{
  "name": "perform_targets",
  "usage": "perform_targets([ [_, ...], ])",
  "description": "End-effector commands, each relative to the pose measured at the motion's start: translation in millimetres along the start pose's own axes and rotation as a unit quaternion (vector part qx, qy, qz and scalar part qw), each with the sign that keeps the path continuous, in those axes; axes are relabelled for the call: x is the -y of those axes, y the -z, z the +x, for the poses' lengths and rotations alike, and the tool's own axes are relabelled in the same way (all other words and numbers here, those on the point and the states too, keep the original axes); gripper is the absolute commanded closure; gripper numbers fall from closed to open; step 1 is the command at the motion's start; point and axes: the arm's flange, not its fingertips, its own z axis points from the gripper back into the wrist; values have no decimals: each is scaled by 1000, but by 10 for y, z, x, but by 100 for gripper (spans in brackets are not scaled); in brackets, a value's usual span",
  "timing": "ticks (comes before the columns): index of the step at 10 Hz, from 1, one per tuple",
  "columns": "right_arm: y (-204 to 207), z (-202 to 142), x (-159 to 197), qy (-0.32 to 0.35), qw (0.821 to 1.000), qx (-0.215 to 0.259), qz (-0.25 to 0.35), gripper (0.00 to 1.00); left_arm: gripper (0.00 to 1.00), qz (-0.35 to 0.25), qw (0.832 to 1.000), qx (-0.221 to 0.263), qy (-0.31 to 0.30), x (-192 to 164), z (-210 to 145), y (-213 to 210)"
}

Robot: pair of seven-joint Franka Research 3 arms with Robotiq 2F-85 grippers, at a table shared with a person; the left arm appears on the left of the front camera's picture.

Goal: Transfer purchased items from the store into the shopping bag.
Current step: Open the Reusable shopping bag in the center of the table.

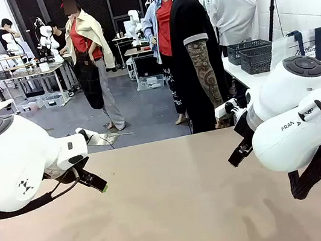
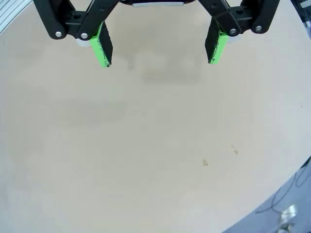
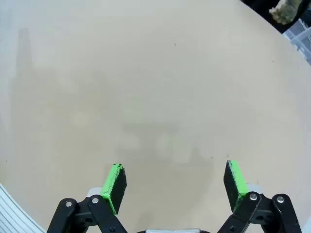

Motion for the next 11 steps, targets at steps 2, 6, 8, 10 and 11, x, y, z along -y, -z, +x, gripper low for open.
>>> perform_targets([
  [2,0,0,-1,0,1000,0,0,0,0,0,1000,0,0,1,0,0],
  [6,0,0,-1,0,1000,0,0,0,0,0,1000,0,0,1,0,0],
  [8,0,0,-1,0,1000,0,0,0,0,0,1000,0,0,1,0,0],
  [10,0,0,-1,0,1000,0,0,0,0,0,1000,0,0,1,0,0],
  [11,0,0,-1,0,1000,0,0,0,0,0,1000,0,0,1,0,0],
])
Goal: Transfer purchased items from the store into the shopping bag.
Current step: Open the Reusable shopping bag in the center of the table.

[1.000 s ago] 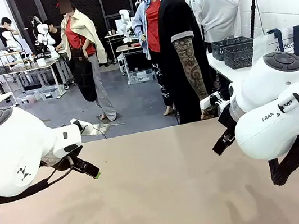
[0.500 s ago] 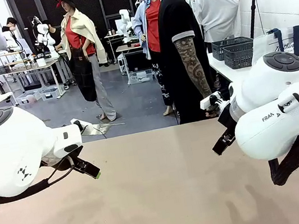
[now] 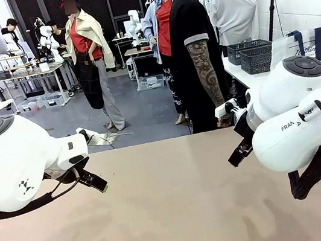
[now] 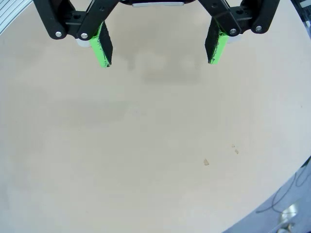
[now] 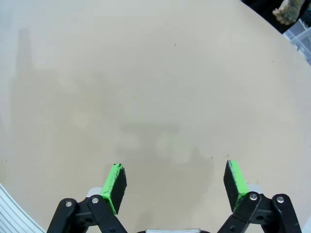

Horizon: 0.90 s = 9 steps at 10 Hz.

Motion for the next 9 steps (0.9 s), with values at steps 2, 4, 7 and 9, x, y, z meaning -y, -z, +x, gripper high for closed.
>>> perform_targets([
  [2,-111,71,103,6,1000,19,4,0,0,4,999,36,15,-87,134,-124],
  [4,-473,316,485,50,994,96,-36,0,0,20,991,133,-9,-434,488,-592],
  [7,-1213,621,1658,194,938,200,-207,0,0,112,977,172,-52,-1217,742,-969],
  [9,-1485,499,2585,295,889,187,-297,0,0,192,966,128,-119,-1948,620,-1021],
])
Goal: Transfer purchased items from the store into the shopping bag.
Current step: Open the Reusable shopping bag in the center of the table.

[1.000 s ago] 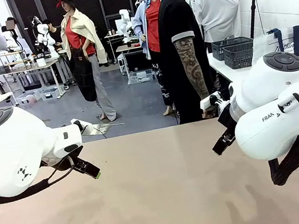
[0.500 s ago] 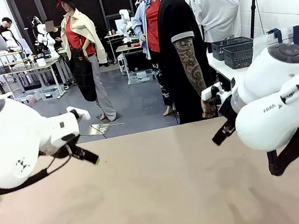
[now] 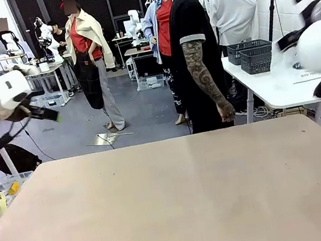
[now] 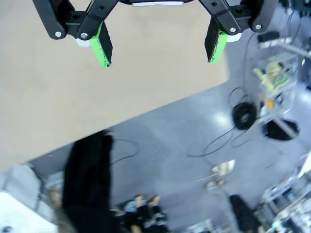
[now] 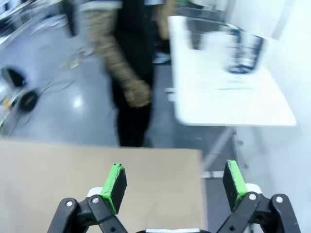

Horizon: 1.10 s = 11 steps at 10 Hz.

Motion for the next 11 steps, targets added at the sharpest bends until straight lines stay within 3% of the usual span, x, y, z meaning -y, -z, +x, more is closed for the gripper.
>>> perform_targets([
  [1,373,35,140,51,991,-28,-116,0,0,79,994,-52,-58,-393,-98,176],
  [2,510,-62,479,83,981,-51,-165,0,0,148,977,-76,-130,-791,-278,212],
  [5,620,-481,1046,171,960,-93,-202,0,0,167,948,-113,-245,-1421,-798,130],
  [7,658,-574,1025,175,962,-97,-187,0,0,123,954,-115,-246,-1417,-864,192],
  [8,630,-572,843,162,968,-89,-170,0,0,107,956,-113,-249,-1331,-804,226],
  [9,456,-606,1313,172,963,-100,-184,0,0,147,952,-121,-241,-1616,-992,164],
  [11,456,-606,1313,172,963,-100,-184,0,0,147,952,-121,-241,-1616,-992,164],
])
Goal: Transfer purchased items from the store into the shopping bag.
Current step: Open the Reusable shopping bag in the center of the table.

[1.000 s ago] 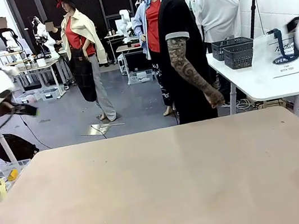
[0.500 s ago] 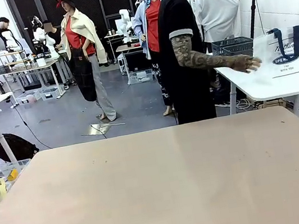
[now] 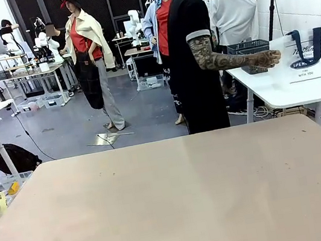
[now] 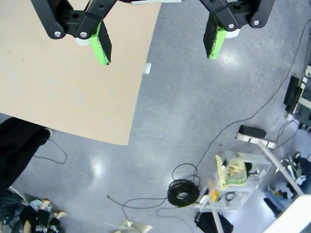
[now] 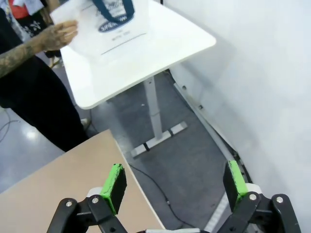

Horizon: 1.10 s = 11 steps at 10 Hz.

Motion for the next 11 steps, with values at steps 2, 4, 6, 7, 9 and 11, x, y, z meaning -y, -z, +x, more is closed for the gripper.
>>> perform_targets([
  [2,10,43,93,-3,1000,2,-3,0,0,10,1000,3,4,-86,5,-10],
  [4,10,43,93,-3,1000,2,-3,0,0,10,1000,3,4,-86,5,-10],
  [6,10,43,93,-3,1000,2,-3,0,0,10,1000,3,4,-86,5,-10],
  [7,10,43,93,-3,1000,2,-3,0,0,10,1000,3,4,-86,5,-10],
  [9,10,43,93,-3,1000,2,-3,0,0,10,1000,3,4,-86,5,-10],
  [11,10,43,93,-3,1000,2,-3,0,0,10,1000,3,4,-86,5,-10],
])
